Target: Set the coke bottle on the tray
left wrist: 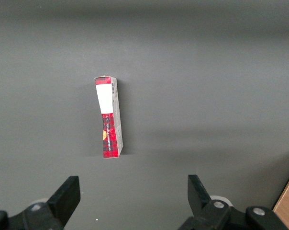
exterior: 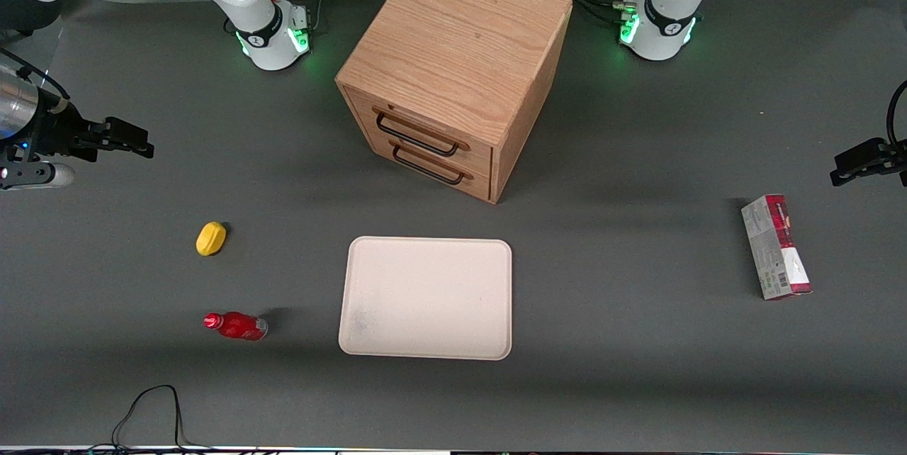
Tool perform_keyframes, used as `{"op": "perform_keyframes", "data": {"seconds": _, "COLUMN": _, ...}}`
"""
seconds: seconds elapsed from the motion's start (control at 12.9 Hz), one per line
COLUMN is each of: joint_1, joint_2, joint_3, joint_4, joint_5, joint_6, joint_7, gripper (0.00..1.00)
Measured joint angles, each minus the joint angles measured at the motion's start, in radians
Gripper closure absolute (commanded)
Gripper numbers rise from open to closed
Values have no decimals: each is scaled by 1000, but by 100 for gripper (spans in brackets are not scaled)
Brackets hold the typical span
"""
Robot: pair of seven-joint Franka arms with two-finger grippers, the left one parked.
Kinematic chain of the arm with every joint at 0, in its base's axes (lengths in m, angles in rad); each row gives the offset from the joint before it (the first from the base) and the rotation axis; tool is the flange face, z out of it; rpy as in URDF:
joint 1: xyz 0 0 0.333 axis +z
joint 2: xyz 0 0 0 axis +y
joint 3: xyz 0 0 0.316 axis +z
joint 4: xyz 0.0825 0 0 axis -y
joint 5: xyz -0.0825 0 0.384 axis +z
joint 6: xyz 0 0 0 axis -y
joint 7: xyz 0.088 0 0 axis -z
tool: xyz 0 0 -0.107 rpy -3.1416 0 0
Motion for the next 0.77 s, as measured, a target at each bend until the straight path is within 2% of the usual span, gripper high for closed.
{"op": "perform_keyframes", "data": {"seconds": 0.77, "joint_1": 4, "joint_2": 0, "joint_3": -5, "joint_4": 20, "joint_5": 0, "joint_6": -39, "joint_7": 0, "gripper": 0}}
